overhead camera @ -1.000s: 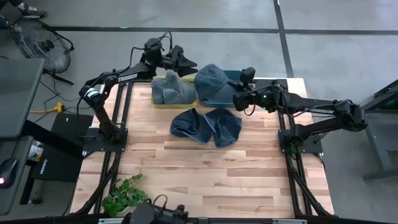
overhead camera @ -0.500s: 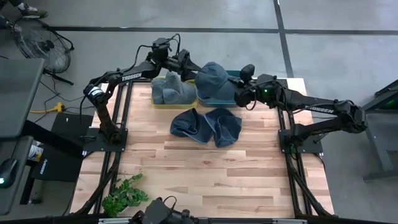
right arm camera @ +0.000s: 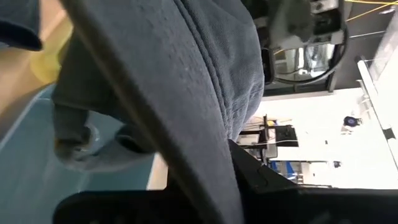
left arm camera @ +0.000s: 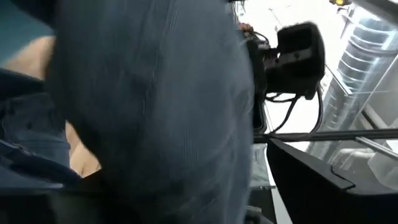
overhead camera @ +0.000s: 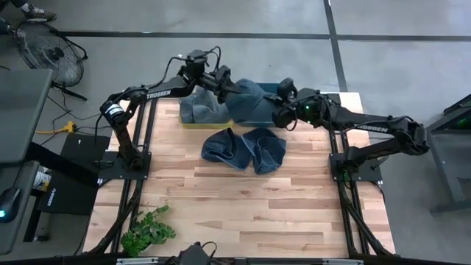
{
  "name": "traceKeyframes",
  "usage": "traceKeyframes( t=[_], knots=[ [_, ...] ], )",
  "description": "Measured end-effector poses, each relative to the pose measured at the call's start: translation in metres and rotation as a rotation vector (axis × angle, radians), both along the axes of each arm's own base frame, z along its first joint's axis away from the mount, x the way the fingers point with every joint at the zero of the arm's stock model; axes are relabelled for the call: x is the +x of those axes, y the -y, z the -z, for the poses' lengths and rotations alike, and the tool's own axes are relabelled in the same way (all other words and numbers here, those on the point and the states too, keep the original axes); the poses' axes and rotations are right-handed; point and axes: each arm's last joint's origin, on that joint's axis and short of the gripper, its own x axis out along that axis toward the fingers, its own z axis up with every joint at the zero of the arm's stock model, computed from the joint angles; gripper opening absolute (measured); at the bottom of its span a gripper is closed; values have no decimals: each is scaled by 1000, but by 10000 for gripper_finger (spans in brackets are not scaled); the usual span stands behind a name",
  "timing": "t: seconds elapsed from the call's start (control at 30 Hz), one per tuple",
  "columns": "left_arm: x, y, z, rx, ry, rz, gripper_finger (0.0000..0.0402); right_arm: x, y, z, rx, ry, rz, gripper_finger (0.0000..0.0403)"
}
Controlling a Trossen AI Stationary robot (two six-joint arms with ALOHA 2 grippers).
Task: Pick & Place hat
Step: Put the bottom left blue cap into the blue bin
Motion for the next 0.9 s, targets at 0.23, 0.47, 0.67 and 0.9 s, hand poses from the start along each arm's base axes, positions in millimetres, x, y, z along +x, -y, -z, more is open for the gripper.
traceKeyframes(
  t=[0.23, 0.47, 0.67, 0.9],
  knots=[
    [1, 0, 2, 1, -11, -29, 180, -1, 2, 0, -7, -1, 14, 3],
    [1, -1, 2, 74, 18, -58, 14, -1, 2, 0, 58, 45, 37, 18],
    [2, -2, 2, 119, 32, -96, 5, -2, 4, 0, 141, 115, 117, 19],
    [2, -2, 2, 140, 42, -105, 3, -1, 2, 0, 225, 154, 73, 30]
  ],
)
